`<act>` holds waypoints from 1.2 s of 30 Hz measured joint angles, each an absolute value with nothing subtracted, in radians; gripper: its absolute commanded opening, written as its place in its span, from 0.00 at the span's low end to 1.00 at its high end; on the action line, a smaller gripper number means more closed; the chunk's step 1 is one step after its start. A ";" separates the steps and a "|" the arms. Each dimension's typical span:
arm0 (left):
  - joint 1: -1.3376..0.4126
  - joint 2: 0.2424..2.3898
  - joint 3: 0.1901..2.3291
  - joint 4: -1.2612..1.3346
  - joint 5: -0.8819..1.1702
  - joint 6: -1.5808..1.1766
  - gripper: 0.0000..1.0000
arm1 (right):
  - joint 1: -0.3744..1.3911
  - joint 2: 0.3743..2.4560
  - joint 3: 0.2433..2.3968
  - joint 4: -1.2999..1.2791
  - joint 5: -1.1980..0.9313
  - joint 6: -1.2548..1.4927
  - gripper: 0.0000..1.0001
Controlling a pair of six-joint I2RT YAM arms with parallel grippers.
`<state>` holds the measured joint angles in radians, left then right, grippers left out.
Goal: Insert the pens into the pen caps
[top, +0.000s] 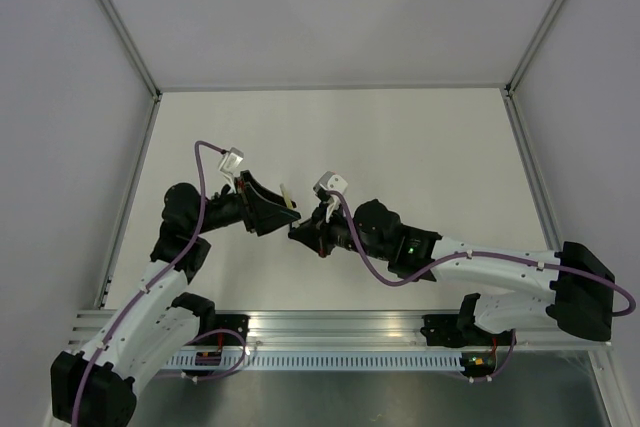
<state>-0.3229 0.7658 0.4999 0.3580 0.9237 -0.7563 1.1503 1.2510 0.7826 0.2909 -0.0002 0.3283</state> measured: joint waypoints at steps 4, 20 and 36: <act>-0.323 0.764 0.500 0.345 0.911 -0.759 0.73 | 1.150 1.246 0.782 0.292 -0.007 0.330 0.00; -0.323 0.741 0.577 0.309 0.817 -0.779 0.72 | 1.150 1.203 0.774 0.291 -0.041 0.341 0.00; -0.323 0.733 0.616 0.284 0.805 -0.787 0.56 | 1.150 1.203 0.773 0.277 -0.057 0.344 0.00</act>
